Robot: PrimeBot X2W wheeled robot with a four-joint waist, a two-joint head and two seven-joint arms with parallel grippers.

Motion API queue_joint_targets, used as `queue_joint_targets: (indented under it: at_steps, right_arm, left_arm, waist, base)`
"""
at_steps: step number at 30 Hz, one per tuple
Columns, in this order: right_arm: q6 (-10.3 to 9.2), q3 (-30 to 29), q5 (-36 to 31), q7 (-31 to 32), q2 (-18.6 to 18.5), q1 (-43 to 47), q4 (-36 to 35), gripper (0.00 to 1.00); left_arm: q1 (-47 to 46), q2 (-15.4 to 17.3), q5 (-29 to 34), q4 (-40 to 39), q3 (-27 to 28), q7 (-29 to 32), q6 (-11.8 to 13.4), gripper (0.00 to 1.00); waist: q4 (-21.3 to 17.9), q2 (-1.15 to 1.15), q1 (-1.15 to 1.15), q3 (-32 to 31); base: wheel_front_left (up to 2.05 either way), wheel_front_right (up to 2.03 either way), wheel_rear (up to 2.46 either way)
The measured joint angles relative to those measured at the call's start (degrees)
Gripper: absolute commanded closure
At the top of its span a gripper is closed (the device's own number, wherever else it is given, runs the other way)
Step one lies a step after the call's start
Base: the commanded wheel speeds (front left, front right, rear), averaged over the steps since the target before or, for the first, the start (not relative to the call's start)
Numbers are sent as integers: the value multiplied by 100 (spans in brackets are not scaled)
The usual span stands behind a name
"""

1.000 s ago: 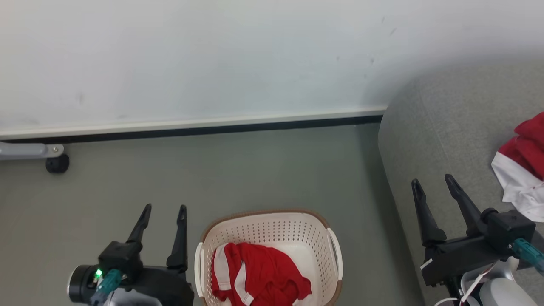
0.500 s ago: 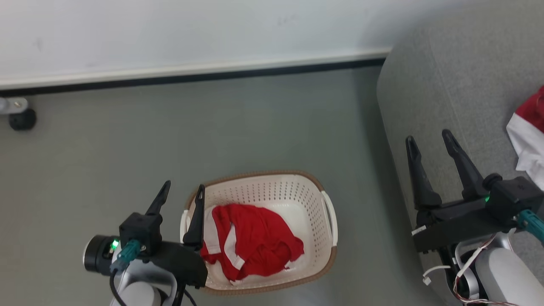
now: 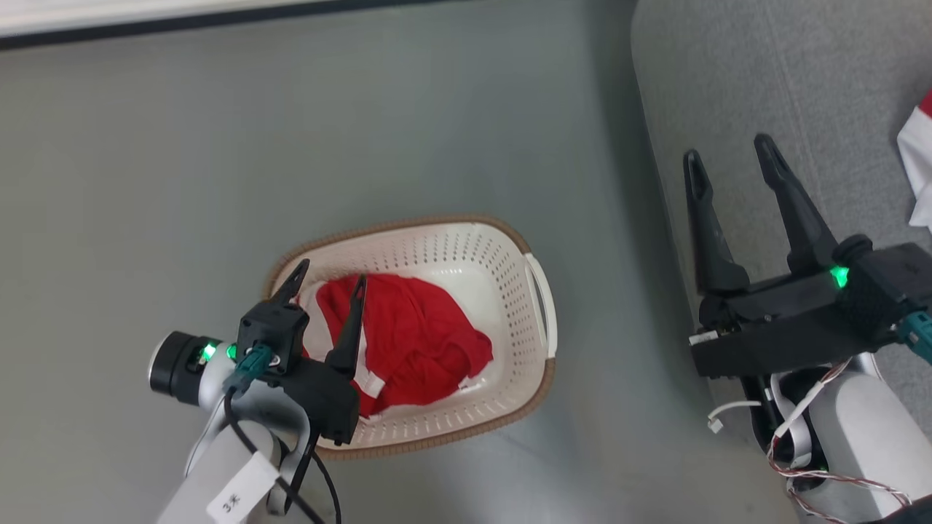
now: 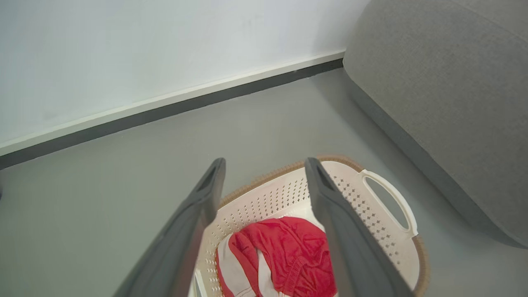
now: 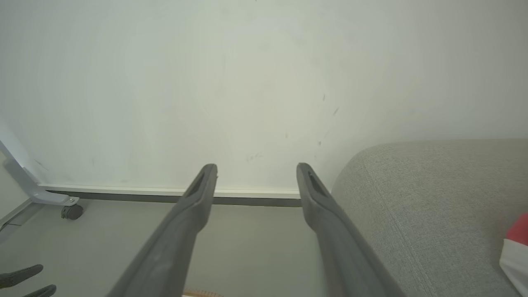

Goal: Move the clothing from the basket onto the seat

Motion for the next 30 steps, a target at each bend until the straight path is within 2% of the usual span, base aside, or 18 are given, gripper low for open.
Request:
queue_joint_targets:
  at_steps: [7, 21, 30]
  right_arm:
    - [0, 79, -149, 69, 148, -355, -246, 0]
    - [0, 116, -299, 102, 552, -811, -550, 0]
    - [0, 105, -289, -86, 738, -961, -416, 0]
  left_arm:
    - [-477, 108, 242, 409, -130, 148, -107, 0]
    - [-1357, 588, 676, 1152, -313, 546, -350, 0]
    - [-1806, 700, 768, 1657, -302, 677, -403, 0]
  waist:
    - [-199, 0, 0, 598]
    - [-688, 0, -1, 1791]
    - [-1028, 0, -1, 2490]
  base:
    - [0, 0, 0]
    - [0, 0, 0]
    - [0, 0, 0]
